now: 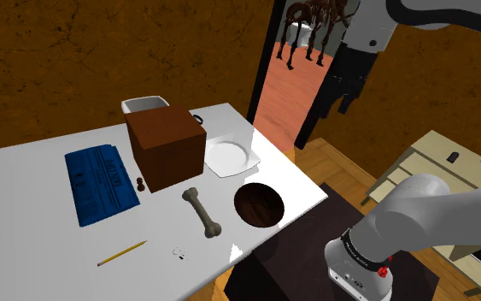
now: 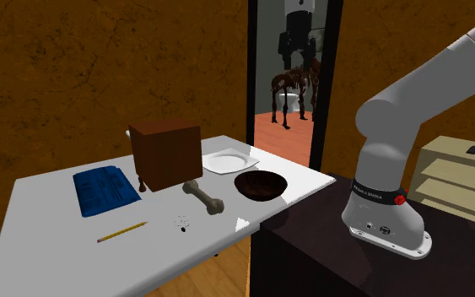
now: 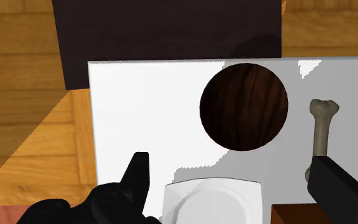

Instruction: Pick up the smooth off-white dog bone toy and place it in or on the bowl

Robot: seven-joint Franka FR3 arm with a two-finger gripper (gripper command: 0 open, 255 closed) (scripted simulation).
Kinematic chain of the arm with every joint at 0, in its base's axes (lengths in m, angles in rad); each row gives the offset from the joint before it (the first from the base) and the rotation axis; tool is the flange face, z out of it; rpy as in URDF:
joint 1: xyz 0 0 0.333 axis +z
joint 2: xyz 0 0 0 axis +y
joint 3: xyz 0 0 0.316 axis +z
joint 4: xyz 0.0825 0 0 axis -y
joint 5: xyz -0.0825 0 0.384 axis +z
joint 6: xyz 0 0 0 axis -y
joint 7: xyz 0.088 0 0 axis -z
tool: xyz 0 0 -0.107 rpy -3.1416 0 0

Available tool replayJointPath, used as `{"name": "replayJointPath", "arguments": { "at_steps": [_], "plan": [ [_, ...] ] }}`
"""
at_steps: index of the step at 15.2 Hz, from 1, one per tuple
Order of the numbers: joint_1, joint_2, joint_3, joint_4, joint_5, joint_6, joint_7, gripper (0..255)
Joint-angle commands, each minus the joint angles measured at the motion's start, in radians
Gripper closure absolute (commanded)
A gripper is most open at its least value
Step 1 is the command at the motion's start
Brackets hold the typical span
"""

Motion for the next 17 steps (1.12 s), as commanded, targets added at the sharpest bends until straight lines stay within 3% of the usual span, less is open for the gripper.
{"name": "replayJointPath", "arguments": {
  "at_steps": [1,9,17],
  "plan": [
    [0.0,0.0,0.0,0.0,0.0,0.0,0.0,0],
    [0.047,0.04,0.142,-0.172,0.082,0.256,0.107,0],
    [0.088,0.195,0.298,-0.256,0.141,0.54,0.218,0]
  ]
}}
